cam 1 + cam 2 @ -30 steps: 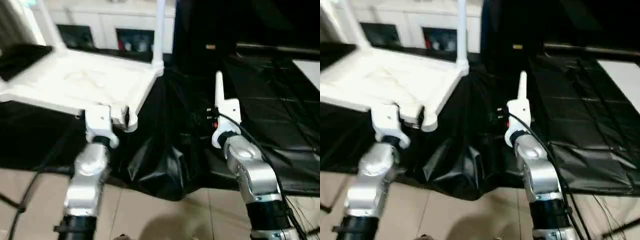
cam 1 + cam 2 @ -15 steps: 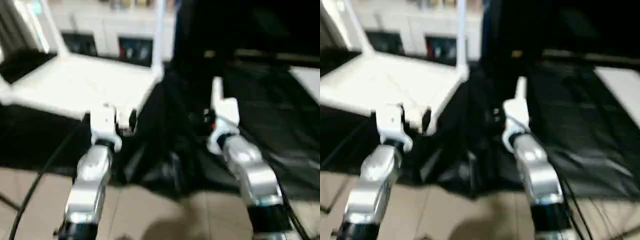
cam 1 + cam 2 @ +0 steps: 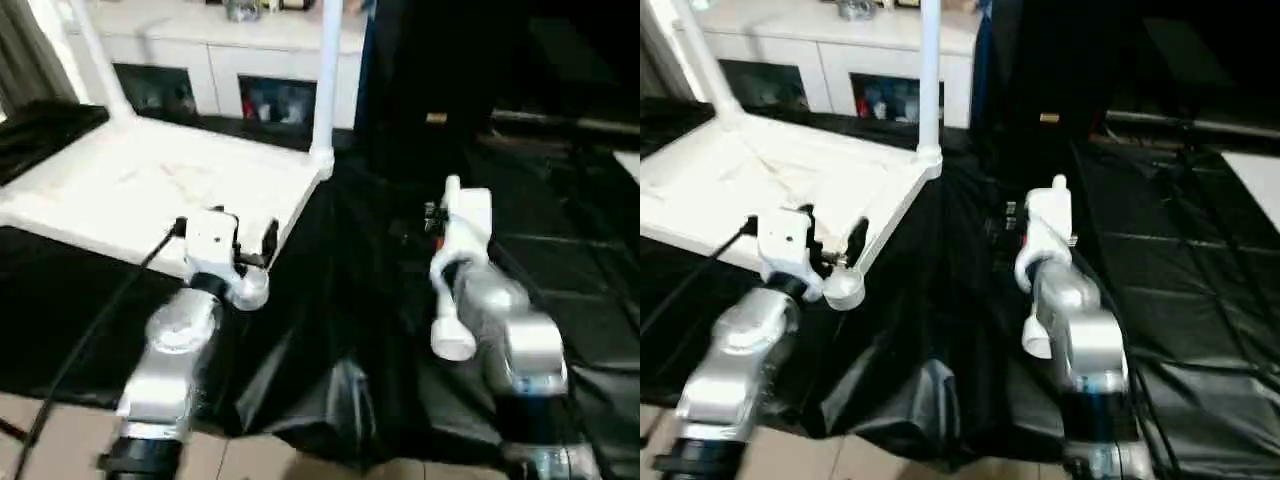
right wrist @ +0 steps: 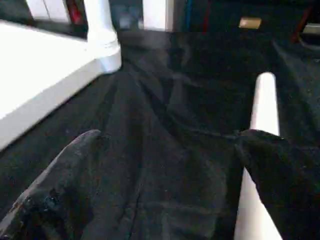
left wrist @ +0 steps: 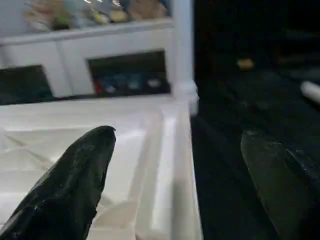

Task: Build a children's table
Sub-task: Pick table leg

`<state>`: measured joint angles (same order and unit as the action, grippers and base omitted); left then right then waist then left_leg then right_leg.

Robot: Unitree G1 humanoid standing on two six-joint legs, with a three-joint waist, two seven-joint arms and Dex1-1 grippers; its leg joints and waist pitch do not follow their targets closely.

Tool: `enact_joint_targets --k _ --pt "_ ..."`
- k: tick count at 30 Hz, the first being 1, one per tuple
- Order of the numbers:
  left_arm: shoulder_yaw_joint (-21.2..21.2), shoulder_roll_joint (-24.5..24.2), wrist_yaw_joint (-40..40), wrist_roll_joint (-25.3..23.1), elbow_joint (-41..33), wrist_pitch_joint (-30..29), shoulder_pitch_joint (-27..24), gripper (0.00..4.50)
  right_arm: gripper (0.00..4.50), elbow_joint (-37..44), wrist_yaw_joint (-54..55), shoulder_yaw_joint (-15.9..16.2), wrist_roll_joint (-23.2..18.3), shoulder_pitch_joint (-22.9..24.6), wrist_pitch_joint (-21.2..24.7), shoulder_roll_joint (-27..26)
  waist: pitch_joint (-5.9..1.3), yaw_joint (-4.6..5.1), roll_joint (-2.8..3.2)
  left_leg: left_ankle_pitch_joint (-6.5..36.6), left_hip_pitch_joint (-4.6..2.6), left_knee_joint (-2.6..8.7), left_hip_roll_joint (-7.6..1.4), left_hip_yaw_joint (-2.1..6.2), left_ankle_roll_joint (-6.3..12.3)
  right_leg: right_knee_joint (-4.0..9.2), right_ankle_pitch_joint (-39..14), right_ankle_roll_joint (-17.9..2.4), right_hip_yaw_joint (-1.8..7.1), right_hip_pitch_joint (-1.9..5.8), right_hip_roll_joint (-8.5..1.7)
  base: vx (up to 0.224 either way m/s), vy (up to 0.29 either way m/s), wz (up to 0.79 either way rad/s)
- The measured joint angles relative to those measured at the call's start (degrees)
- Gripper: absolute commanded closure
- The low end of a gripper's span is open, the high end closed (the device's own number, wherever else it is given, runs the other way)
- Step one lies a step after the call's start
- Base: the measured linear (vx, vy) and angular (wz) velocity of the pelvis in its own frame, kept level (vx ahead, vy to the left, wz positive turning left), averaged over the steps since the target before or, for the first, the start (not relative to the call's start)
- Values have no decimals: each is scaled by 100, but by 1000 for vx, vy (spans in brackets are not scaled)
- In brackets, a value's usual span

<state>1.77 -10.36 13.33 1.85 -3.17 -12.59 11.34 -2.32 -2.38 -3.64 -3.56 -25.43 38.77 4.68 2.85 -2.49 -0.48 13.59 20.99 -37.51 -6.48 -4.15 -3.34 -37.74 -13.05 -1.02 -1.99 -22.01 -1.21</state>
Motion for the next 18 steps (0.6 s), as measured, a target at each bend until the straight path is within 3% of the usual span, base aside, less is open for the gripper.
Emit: enact_joint_targets --k 2,7,9,11,14,18 --pt "157 -213 431 98 -85 -110 -126 0 2 -119 174 -139 37 -136 250 41 10 -14 13 -8 23 24 -31 -75 19 73 7 -22 -15 9 -22 34 53 9" --pt "610 -834 1529 418 -634 -546 -255 0 2 -474 335 -415 64 -582 984 323 24 -65 0 -44 0 79 -121 -317 20 74 5 -25 -26 15 -96 0 0 0" --pt "724 -1106 1998 835 -1043 -996 -286 0 2 -618 350 -507 92 -725 1156 448 30 -73 -11 -60 -23 123 -155 -426 30 69 7 -26 -27 16 -128 0 0 0" --pt "849 -1316 2375 1196 -1427 -1400 -361 0 2 -792 373 -555 106 -827 1390 563 31 -72 -13 -68 -40 136 -165 -459 37 63 9 -28 -24 19 -136 0 0 0" --pt "1018 -1613 2660 1323 -1799 -1863 -392 0 2 -1068 393 -552 148 -1023 2088 730 48 -69 -44 -121 -46 165 -186 -478 48 59 17 -33 -32 16 -130 0 0 0" --pt "1057 -1707 2811 1381 -2115 -2163 -355 0 2 -1318 389 -993 -62 -1216 2810 671 78 -81 -94 -148 -55 199 -205 -496 33 60 23 -36 -38 12 -123 0 0 0"
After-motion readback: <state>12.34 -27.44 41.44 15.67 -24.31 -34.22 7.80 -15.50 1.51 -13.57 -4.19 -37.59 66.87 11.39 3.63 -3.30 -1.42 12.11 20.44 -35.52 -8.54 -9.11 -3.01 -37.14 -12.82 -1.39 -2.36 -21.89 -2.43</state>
